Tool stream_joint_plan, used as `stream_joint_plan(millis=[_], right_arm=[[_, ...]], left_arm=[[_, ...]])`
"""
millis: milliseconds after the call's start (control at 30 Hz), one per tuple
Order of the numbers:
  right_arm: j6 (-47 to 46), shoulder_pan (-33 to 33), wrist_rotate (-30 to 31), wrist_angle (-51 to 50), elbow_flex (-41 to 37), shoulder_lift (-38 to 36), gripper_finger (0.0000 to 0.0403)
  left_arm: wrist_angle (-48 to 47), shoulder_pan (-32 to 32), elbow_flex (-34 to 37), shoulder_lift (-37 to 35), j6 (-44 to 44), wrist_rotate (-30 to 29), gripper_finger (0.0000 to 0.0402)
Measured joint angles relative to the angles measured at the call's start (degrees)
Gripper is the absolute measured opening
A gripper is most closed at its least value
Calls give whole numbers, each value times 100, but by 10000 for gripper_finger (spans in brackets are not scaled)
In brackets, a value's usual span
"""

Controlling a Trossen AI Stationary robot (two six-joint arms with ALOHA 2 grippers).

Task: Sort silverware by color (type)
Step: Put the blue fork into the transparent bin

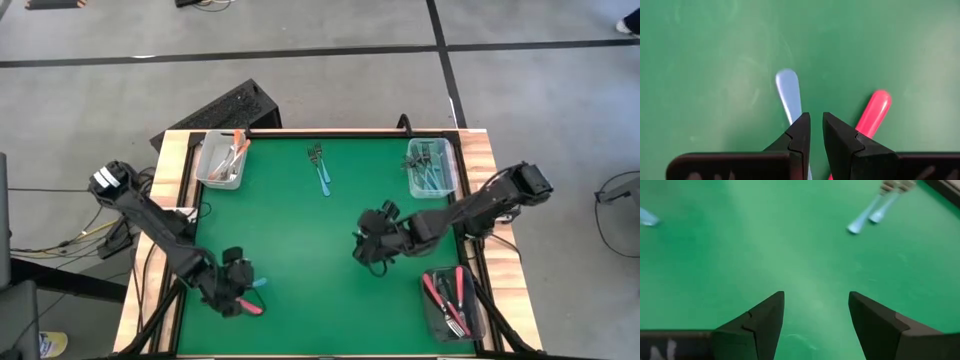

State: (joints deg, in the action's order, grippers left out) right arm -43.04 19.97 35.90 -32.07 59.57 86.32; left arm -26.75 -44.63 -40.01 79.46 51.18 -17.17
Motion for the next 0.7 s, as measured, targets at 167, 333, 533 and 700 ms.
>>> stream_joint_plan(millis=[167,333,533,700], right_arm=[[-89,249,22,251,0,42,249],[-344,368,46,241,0,39,249],[-348,376,49,262,0,39,249],[-361,352,52,289,0,39,249]], left_arm=[[74,-135,0,460,164,183,38],[52,-133,-20,801,510,619,38],[-145,-130,-35,938,695,605,38],[-173,-131,-22,887,617,549,22]])
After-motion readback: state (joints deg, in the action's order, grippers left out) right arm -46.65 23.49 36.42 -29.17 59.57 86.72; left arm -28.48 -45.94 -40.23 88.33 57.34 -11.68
